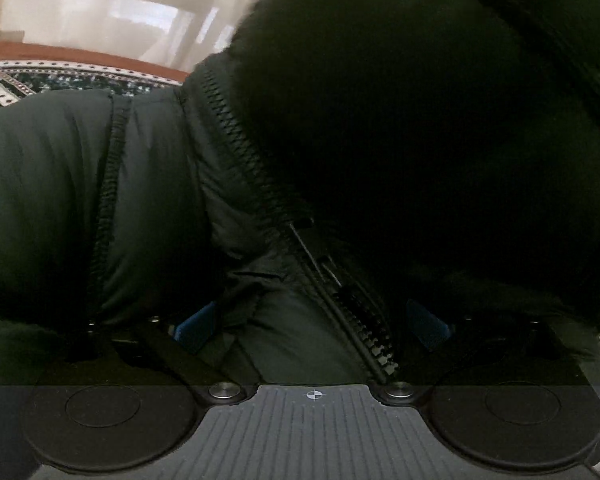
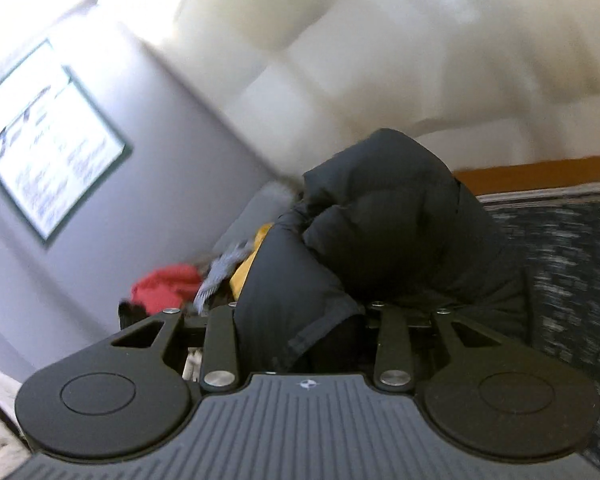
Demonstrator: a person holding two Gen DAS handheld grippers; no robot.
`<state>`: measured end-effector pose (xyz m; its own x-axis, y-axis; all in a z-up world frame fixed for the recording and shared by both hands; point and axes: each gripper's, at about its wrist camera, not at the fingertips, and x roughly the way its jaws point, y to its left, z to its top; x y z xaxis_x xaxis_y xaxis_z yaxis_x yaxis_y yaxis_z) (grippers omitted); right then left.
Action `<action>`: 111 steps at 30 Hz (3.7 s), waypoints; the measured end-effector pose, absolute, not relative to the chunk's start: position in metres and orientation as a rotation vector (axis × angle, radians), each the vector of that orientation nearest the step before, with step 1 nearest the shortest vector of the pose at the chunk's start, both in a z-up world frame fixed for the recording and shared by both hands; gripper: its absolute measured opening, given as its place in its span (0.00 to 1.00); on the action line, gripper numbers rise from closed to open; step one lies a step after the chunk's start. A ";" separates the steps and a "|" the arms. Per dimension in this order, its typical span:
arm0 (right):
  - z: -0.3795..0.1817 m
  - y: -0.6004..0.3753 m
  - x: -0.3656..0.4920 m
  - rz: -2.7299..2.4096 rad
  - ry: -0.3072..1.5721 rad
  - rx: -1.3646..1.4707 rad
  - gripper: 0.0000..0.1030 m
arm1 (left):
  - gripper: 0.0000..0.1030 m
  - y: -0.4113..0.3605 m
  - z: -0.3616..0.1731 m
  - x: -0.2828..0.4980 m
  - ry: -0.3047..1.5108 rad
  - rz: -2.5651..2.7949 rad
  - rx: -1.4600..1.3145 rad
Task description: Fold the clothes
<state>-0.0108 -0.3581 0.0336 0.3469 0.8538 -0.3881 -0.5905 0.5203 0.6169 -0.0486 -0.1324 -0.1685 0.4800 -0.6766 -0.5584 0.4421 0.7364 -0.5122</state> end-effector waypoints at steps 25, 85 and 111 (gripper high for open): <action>-0.078 -0.134 -0.019 0.969 0.547 -0.267 0.56 | 0.92 0.079 -0.026 -0.077 0.642 -0.370 -0.285; -0.177 -0.181 -0.065 0.514 0.297 -0.298 0.91 | 0.96 -0.013 -0.131 0.068 0.876 -0.731 -0.121; -0.086 -0.224 -0.055 0.552 0.436 -0.060 0.97 | 0.97 0.022 -0.079 -0.005 0.756 -0.437 -0.226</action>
